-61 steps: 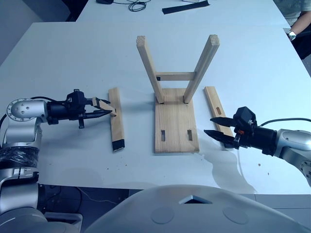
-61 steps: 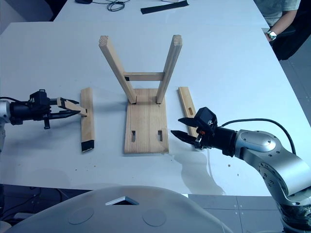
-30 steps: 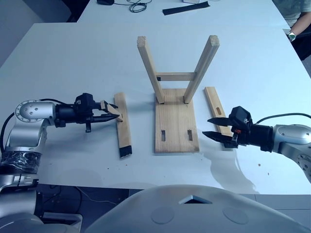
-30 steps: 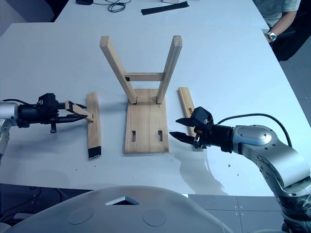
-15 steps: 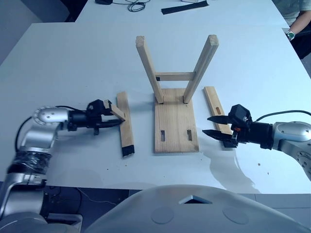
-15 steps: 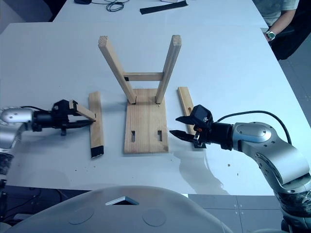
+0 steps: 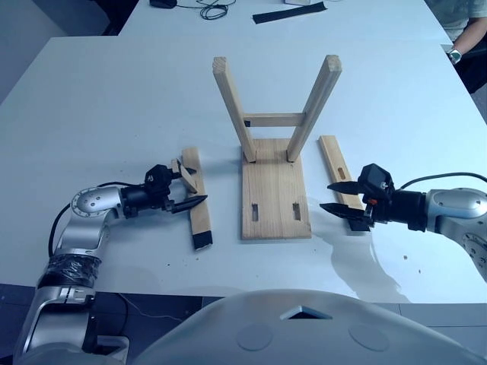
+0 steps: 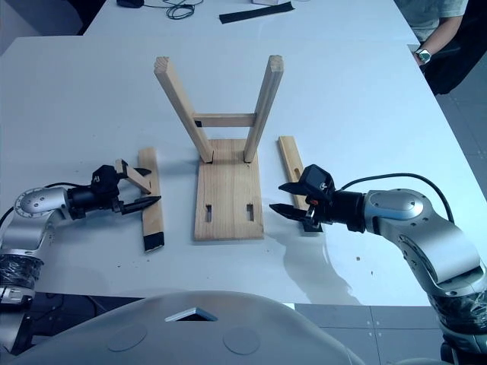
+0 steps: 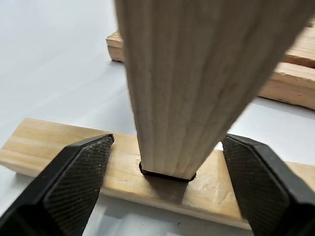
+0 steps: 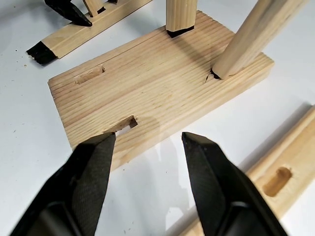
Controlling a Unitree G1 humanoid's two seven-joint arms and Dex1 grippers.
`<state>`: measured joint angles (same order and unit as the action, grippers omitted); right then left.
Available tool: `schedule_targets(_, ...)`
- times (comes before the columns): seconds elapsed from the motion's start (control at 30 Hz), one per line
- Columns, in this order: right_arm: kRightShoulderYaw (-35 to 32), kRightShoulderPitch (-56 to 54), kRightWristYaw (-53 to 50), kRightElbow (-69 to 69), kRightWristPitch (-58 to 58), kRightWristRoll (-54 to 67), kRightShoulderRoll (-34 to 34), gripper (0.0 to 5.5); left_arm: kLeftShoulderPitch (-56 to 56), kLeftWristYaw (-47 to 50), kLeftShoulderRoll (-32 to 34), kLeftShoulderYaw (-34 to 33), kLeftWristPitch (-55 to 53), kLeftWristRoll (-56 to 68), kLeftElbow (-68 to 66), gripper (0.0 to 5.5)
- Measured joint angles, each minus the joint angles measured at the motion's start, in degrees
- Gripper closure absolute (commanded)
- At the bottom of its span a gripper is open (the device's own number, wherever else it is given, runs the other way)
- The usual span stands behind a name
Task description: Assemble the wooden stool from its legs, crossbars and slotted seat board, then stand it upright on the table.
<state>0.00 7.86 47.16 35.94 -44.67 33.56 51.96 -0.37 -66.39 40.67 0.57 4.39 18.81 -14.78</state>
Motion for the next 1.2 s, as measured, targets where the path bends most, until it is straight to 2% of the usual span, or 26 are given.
schedule_targets(0.1,-0.3,0.1,0.1,0.0,0.3,0.0,0.0,3.01,2.8,-1.7,1.5,-1.0,-4.7,2.9,5.9,1.55)
schedule_targets(0.27,-1.9,1.8,0.5,0.3,1.0,0.0,0.1,3.01,6.7,-3.0,4.9,-7.7,-19.5,16.3,22.3,1.55)
schedule_targets(0.53,-2.8,2.1,0.5,1.0,1.0,0.1,0.1,3.01,3.2,2.0,6.2,-16.4,-30.7,25.6,27.6,1.55)
schedule_targets(0.57,-2.8,2.1,0.5,1.0,1.0,0.1,0.1,3.01,2.5,3.0,6.2,-17.0,-31.6,26.6,28.5,1.73)
schedule_targets(0.7,-2.8,1.9,0.5,1.2,1.0,0.1,0.1,3.01,-1.5,7.7,4.3,-18.0,-35.6,32.6,33.1,2.22)
schedule_targets(0.87,-2.4,1.5,0.5,1.2,1.0,0.1,0.1,3.01,-3.4,11.6,2.3,-17.0,-38.0,34.2,35.6,2.22)
schedule_targets(1.2,-2.2,0.1,0.3,1.4,1.0,0.2,-0.2,3.01,-6.3,12.6,1.2,-17.0,-39.2,35.6,35.3,2.22)
